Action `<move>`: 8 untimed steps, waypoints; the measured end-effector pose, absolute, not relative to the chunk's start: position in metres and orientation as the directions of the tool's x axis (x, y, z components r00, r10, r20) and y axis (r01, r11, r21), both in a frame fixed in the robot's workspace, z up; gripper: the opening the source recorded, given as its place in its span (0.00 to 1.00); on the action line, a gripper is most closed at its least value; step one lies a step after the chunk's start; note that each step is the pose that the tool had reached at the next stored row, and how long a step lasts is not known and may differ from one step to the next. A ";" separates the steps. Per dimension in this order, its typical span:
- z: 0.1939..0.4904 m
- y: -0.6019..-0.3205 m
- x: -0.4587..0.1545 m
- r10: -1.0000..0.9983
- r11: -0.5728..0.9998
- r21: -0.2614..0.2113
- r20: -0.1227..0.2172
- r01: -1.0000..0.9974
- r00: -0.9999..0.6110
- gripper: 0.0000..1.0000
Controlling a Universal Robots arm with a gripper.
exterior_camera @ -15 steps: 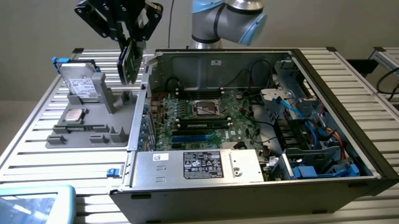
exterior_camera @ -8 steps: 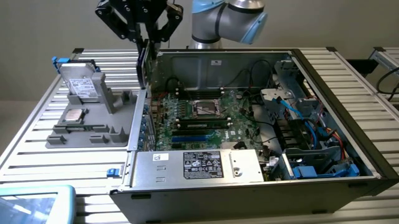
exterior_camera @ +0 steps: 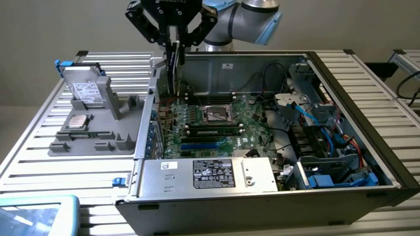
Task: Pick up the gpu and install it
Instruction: 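Pick up the gpu and move the gpu toward the slot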
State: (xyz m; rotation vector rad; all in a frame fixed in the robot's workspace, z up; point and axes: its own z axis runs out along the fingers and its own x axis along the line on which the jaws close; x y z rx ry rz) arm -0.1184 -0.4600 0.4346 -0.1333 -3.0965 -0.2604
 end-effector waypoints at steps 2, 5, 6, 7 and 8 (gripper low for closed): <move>0.434 -0.462 -0.109 0.083 0.982 0.165 0.038 0.088 -0.996 0.27; 0.434 -0.464 -0.096 0.083 0.982 0.165 0.038 0.088 -0.996 0.27; 0.434 -0.464 -0.091 0.083 0.982 0.165 0.038 0.088 -0.996 0.27; 0.434 -0.465 -0.086 0.083 0.982 0.165 0.038 0.088 -0.996 0.27; 0.434 -0.466 -0.082 0.083 0.982 0.165 0.038 0.088 -0.996 0.27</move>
